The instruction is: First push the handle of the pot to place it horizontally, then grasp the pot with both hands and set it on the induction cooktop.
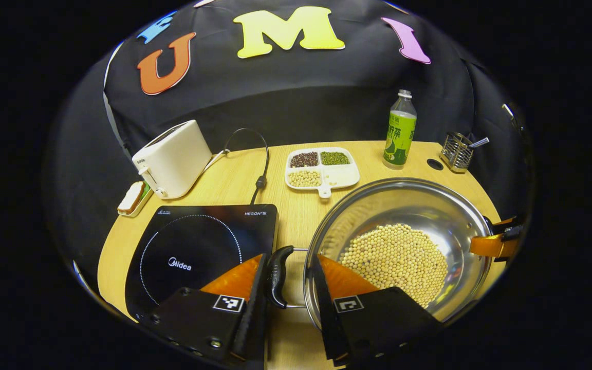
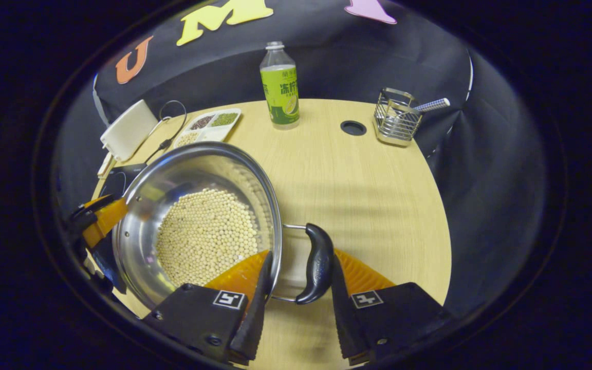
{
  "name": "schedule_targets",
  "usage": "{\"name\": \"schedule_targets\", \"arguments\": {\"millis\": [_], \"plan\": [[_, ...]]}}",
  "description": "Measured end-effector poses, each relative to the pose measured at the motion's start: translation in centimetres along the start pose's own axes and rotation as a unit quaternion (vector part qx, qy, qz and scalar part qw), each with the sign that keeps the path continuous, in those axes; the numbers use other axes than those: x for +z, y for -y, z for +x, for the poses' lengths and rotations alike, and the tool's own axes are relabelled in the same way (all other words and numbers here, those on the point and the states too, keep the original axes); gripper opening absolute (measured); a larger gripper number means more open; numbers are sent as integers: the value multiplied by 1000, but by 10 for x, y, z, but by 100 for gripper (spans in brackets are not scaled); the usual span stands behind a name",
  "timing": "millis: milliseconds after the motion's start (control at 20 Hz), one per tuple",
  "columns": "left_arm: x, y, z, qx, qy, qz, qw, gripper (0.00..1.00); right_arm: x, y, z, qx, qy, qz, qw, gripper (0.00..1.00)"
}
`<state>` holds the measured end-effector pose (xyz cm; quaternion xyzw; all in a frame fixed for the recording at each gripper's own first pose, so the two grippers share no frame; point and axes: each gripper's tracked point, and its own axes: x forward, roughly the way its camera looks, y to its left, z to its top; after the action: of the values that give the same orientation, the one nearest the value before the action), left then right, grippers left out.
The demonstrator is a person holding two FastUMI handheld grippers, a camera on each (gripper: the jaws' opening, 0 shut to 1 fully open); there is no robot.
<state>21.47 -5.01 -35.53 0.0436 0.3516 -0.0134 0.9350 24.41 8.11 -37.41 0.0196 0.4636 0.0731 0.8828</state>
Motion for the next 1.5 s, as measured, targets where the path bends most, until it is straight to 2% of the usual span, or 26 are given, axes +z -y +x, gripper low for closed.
{"name": "schedule_targets", "arguments": {"millis": [50,150,300,450,500,550,600,700,750,900,1200,1450,1500], "plan": [[4,8,1,-8,-5,-4,1000,46,1,-1,6,3,1,-5,1000,58],[24,10,-5,15,19,16,1000,3,1,-2,1,3,1,-10,1000,56],[16,14,-3,24,5,9,1000,3,2,-2,2,10,3,-7,1000,56],[13,2,-6,31,11,-13,999,7,3,-1,3,12,2,-11,1000,56],[9,1,-9,24,5,-24,999,20,3,-1,3,13,2,-12,1000,56],[6,2,-10,11,-2,-36,999,19,3,-1,3,13,2,-12,1000,57],[2,2,-11,1,-7,-48,999,31,3,-1,2,12,2,-13,1000,56],[-4,-5,-14,5,-17,-56,998,75,3,-1,3,12,1,-15,1000,57],[-8,-5,-12,4,-23,-58,998,65,3,0,3,12,1,-15,1000,57],[-22,3,-6,-12,-51,-70,996,83,3,-1,3,12,0,-14,1000,56],[-32,4,3,-21,-72,-76,994,85,3,0,2,11,-2,-14,1000,56],[-36,-1,5,-6,-81,-57,995,81,3,0,3,11,-3,-12,1000,57],[-39,-3,6,-2,-85,-52,995,74,3,0,3,10,-3,-12,1000,57]]}}
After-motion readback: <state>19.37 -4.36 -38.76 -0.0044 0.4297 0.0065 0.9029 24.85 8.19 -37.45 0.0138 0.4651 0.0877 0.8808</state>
